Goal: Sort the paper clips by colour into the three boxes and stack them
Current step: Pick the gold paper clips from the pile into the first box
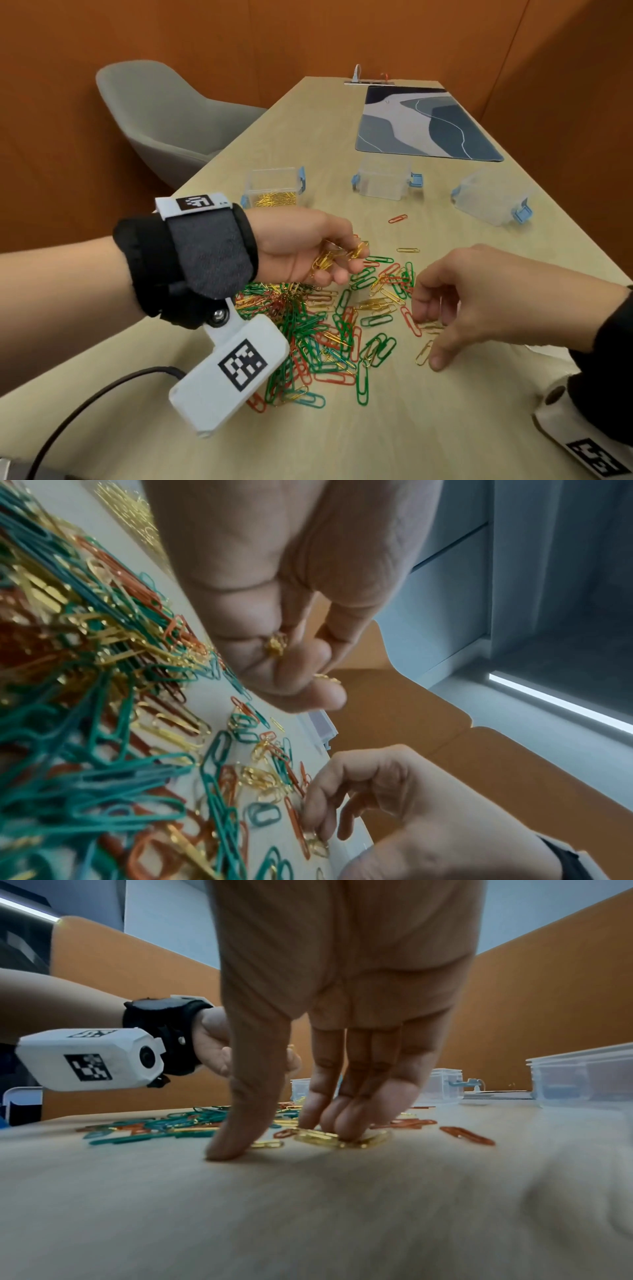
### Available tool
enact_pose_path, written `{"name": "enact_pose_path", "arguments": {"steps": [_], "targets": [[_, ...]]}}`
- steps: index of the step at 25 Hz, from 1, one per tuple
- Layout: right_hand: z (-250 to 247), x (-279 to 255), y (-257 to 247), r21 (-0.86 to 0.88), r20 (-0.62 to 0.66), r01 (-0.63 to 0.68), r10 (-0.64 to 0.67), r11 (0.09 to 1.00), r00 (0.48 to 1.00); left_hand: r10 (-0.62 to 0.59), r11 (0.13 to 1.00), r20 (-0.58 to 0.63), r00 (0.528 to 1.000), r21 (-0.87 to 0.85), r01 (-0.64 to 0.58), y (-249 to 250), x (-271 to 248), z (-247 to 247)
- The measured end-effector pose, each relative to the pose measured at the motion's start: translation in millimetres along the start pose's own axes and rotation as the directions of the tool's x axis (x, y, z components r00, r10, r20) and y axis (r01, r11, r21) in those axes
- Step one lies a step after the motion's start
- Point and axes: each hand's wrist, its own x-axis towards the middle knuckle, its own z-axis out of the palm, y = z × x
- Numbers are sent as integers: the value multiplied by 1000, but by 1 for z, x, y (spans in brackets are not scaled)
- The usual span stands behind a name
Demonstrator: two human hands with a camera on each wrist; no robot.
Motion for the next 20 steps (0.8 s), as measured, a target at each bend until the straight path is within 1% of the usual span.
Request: {"name": "enact_pose_path", "arguments": {"steps": [2,3,4,5,6,7,8,9,10,12,15,17,18,20], "targets": [[1,4,0,41,2,10,-10,999,1000,24,999,-15,1000,-31,-24,2,4,6],[2,6,0,53,10,17,-18,998,1000,13,999,-25,1000,-36,-14,3,6,8],[3,8,0,58,19,26,-27,998,999,2,1000,-38,999,-4,-2,4,8,10],[3,8,0,59,31,34,-36,998,999,8,994,-69,998,110,0,4,10,13],[3,9,0,62,43,40,-43,997,998,38,949,-112,993,315,0,5,11,15],[3,9,0,66,52,44,-47,997,998,86,838,-144,986,546,7,5,11,16],[2,9,0,71,55,49,-53,996,997,148,689,-154,977,725,10,6,12,18],[2,9,0,72,49,59,-62,996,997,204,558,-144,968,830,6,6,12,21],[2,9,-1,66,35,72,-74,995,997,237,471,-127,963,882,0,7,11,24],[4,10,-1,58,-5,92,-92,994,996,276,383,-86,957,924,-27,6,13,28],[6,14,0,91,-64,82,-76,992,995,327,325,-49,944,944,-64,4,18,30],[5,16,1,93,-103,72,-62,993,993,330,312,-36,943,947,-73,4,17,30],[5,16,2,85,-129,69,-58,994,990,321,322,-37,947,944,-72,4,16,28],[4,17,1,73,-185,66,-52,995,981,281,394,-64,958,918,-54,3,14,23]]}}
